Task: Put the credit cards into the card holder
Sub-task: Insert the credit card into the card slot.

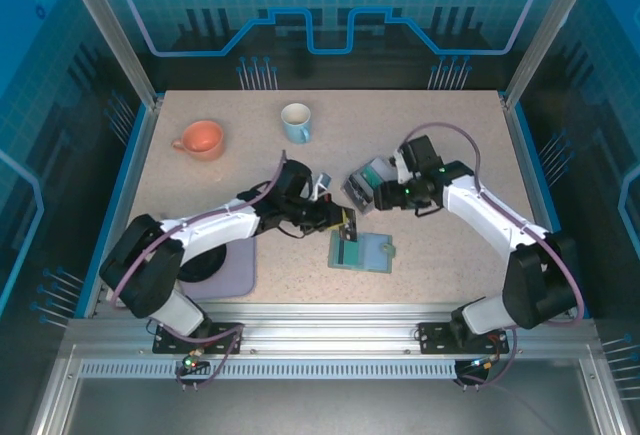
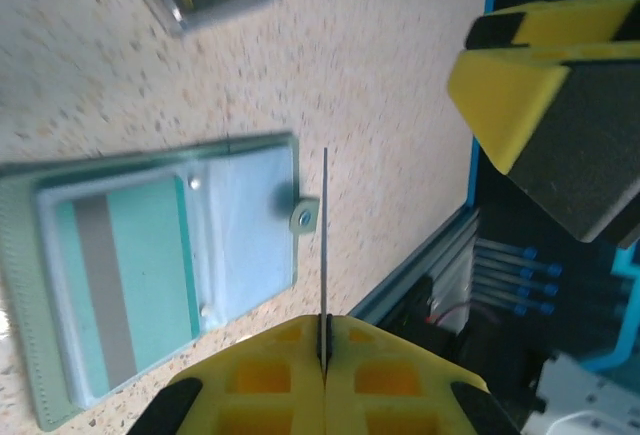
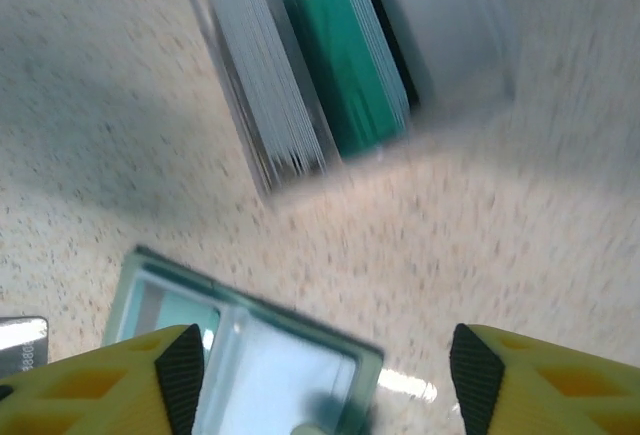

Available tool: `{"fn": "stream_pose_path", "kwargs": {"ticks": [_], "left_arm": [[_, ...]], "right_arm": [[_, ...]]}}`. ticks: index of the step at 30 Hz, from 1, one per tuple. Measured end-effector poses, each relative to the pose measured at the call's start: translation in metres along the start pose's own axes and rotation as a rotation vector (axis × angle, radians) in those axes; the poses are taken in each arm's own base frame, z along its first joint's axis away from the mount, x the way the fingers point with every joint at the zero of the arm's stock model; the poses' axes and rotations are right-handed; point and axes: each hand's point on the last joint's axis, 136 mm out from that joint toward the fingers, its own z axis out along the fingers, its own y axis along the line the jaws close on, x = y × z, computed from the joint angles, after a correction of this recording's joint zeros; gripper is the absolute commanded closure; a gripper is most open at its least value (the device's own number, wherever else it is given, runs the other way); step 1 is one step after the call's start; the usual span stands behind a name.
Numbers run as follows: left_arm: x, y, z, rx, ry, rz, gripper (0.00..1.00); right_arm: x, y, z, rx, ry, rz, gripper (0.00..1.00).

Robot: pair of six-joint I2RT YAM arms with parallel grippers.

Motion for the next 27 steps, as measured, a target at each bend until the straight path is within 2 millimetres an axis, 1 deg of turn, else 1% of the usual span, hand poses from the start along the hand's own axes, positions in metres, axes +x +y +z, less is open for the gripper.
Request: {"fn": "stream_pose_path", "kwargs": {"ticks": [2,4,6,8,13,15,18,23,25,27], "left_arm": [[0.009,0.006,0.01,-0.008,0.041,0.004,0.98],[0.013,0.01,0.019,-0.007,0.066,0.005,0.99],[0.015,0.013,0.026,-0.005,0.08,0.006,0.99],[0.016,0.016,0.032,-0.005,0.089,0.01,0.99],[0.018,0.023,0.043,-0.006,0.105,0.016,0.99],[0.019,0.027,0.046,-0.011,0.109,0.022,0.99],[0.02,0.034,0.051,-0.024,0.119,0.024,0.99],[0.024,0.043,0.058,-0.042,0.137,0.03,0.99],[0.026,0.046,0.062,-0.044,0.143,0.031,0.98],[0.029,0.047,0.065,-0.045,0.15,0.034,0.98]], "right_arm": [[0.028,-0.004,0.013,-0.02,0.081,0.06,0.26],[0.053,-0.003,0.022,-0.042,0.151,0.101,0.26],[0.069,-0.003,0.027,-0.051,0.194,0.126,0.25],[0.079,0.0,0.03,-0.06,0.223,0.135,0.25],[0.089,0.005,0.036,-0.053,0.257,0.133,0.25],[0.091,0.005,0.041,-0.044,0.273,0.138,0.27],[0.095,0.002,0.049,-0.032,0.297,0.15,0.33],[0.099,-0.001,0.061,-0.018,0.325,0.165,0.46],[0.099,-0.003,0.062,-0.008,0.326,0.168,0.55],[0.099,-0.004,0.063,-0.001,0.324,0.17,0.62]]}}
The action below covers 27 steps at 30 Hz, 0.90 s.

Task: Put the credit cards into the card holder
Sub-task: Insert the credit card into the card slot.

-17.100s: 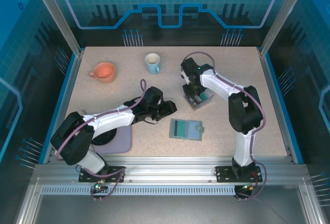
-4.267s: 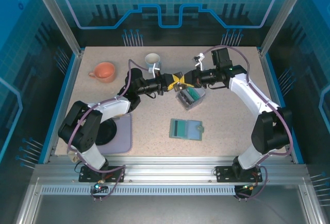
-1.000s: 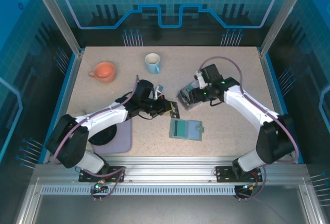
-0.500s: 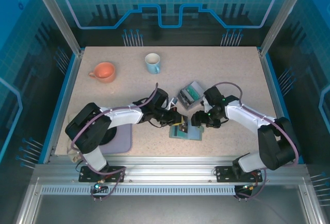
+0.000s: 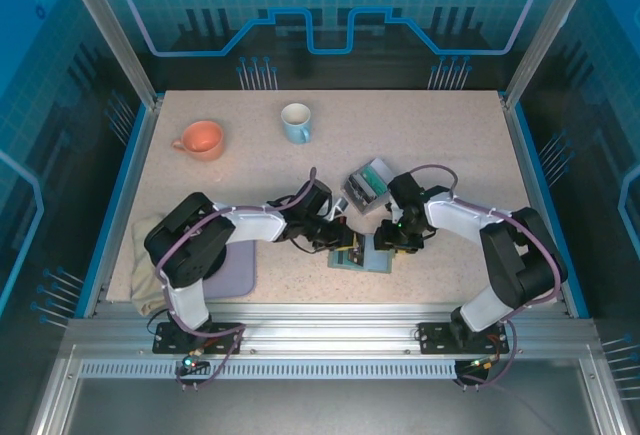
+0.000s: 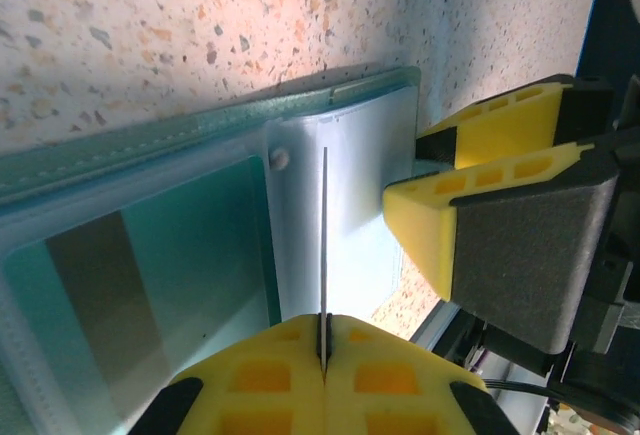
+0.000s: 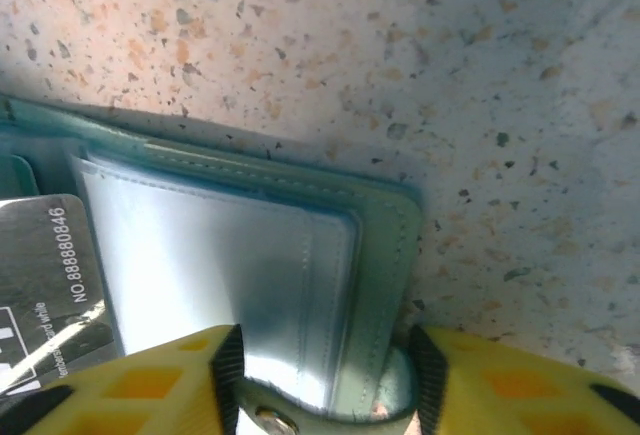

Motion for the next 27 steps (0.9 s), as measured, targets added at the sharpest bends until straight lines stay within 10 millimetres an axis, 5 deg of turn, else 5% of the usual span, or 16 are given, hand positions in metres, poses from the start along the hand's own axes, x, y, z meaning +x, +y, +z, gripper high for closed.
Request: {"fn": "stream_pose_path", "kwargs": {"ticks": [15,27], "left_arm": [[0.006,0.006,0.012,0.016,-0.025,0.013,0.97],[0.006,0.004,-0.007,-0.015,-0.087,0.023,0.98]], "right_arm": [[0.0,-0.003,0.003,-0.003,-0.014,0.024,0.75],[0.0,-0.004,0.003,0.0,-0.015,0.032,0.76]]}}
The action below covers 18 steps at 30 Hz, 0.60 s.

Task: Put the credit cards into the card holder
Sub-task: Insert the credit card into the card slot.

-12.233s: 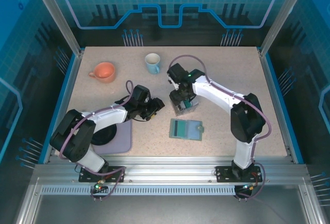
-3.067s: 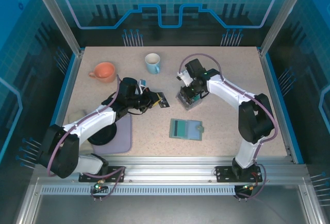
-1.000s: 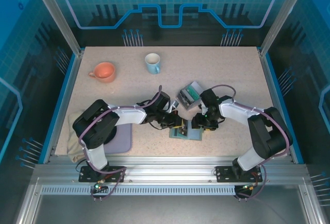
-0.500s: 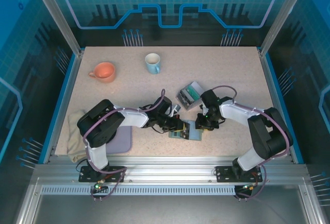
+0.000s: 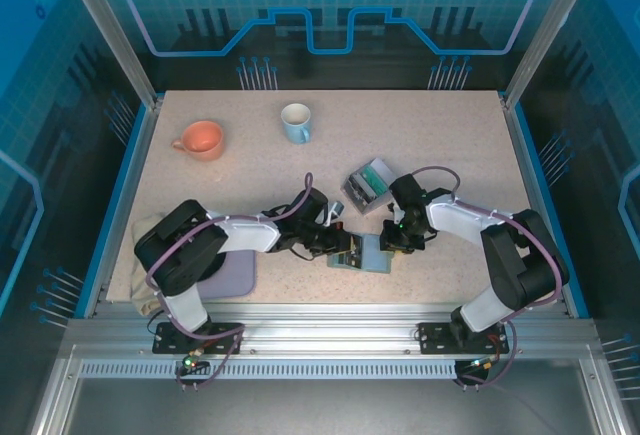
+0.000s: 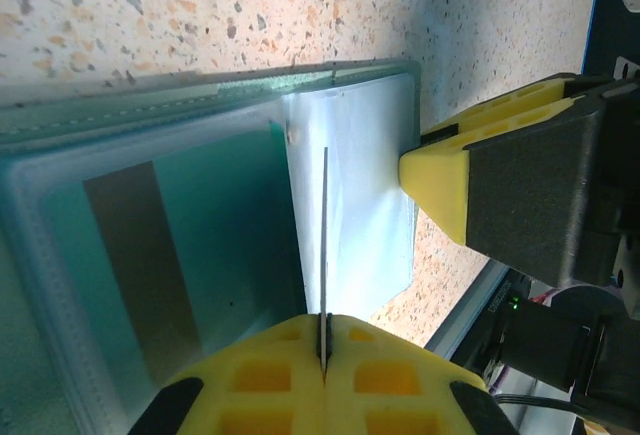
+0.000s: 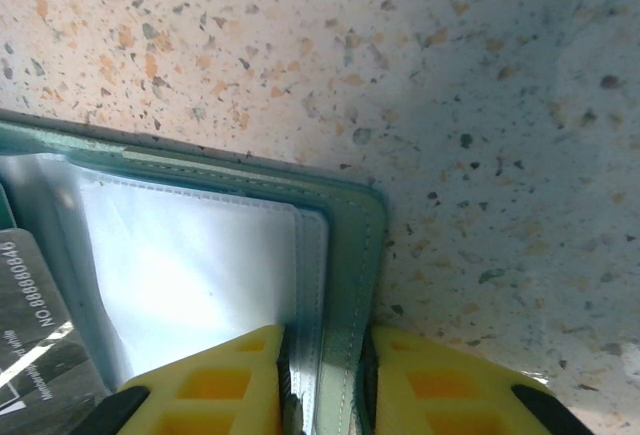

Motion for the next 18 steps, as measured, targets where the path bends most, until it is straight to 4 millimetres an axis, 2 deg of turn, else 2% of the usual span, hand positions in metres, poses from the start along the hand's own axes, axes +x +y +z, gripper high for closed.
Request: {"fn": "stream_pose_path", "kwargs": {"ticks": [5,10,18], "left_arm": [[-0.001,0.004,0.001,-0.02,-0.006,-0.008,0.97],[-0.005,0.007,0.011,-0.013,-0.001,-0.014,0.97],[-0.008,0.0,0.02,0.052,0.007,-0.014,0.96]], "right_arm": [[0.0,0.0,0.0,0.0,0.001,0.0,0.76],[0.0,0.0,0.001,0.001,0.002,0.001,0.76],[0.001,-0.001,0.002,0.002,0.008,0.003,0.76]]}}
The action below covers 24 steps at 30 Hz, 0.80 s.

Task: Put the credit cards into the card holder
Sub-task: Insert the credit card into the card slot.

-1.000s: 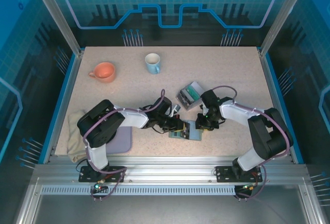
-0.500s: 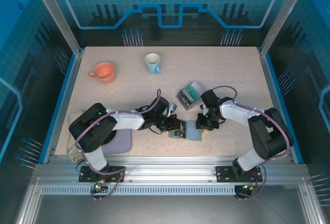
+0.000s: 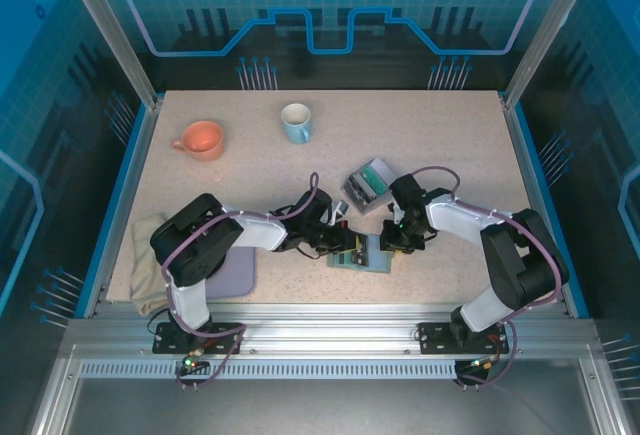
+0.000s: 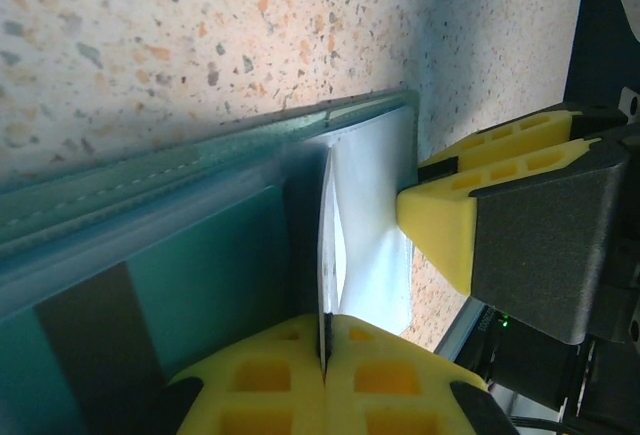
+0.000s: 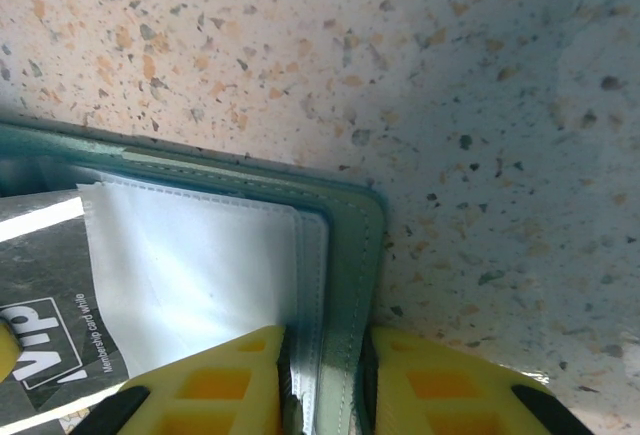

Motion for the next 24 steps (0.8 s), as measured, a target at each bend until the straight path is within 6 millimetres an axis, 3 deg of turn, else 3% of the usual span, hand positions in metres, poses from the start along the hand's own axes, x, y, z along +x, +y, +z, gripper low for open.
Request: {"fn": "stream_pose_path", "kwargs": {"ticks": [13,18,24], "left_arm": [[0.003,-0.006,0.006,0.03,0.045,0.011,0.94],[0.001,-0.011,0.013,0.028,0.056,0.012,0.89],[0.003,-0.019,0.025,0.016,0.07,0.011,0.75]], "right_arm": [[0.0,0.0,0.001,-0.002,0.005,0.005,0.77],[0.0,0.0,0.001,-0.006,0.006,0.011,0.77],[0.0,0.0,0.001,-0.018,0.006,0.03,0.77]]}}
